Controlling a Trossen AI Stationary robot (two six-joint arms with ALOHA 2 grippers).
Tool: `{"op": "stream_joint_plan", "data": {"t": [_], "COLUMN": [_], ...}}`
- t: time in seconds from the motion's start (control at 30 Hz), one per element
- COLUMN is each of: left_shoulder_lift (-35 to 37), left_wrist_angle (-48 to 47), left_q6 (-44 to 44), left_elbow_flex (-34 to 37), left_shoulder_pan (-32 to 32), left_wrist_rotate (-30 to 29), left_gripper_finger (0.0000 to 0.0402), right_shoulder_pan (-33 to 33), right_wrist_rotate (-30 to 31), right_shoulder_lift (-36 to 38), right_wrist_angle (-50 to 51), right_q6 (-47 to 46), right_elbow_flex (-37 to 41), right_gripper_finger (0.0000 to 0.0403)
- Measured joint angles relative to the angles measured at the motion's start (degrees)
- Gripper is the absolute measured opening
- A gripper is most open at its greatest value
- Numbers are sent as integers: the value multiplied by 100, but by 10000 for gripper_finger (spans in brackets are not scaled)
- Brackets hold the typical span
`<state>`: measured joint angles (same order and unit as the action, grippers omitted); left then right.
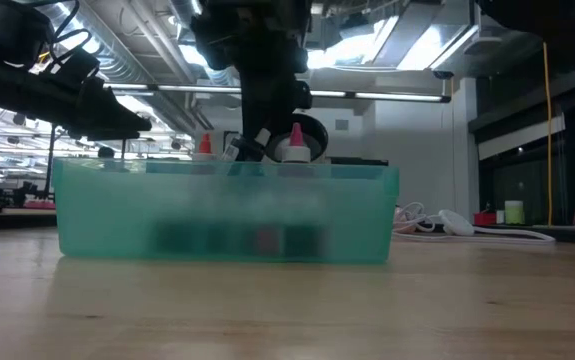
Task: Pick & Place food coloring
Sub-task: Put the large purple food coloring bottle into the bin
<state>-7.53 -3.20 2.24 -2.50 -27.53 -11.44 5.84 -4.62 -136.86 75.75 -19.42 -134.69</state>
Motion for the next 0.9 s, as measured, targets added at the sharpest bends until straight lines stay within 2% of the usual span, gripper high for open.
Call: {"op": "stream_joint_plan", "data": {"t": [0.9], "left_shoulder_lift": [-1], "left_wrist_angle": [0], "left_q6": [0], "left_elbow_flex": [1], "left_shoulder_pan": [1], "left_wrist_rotate": [0], "left_gripper_finger": [361], "right_shoulder_pan": [-81], "right_wrist_rotate": [2], "right_shoulder_lift": [-2], "right_wrist_angle": [-140], "right_q6": [48], "right_elbow_flex": [103], "right_gripper_finger": [136]}}
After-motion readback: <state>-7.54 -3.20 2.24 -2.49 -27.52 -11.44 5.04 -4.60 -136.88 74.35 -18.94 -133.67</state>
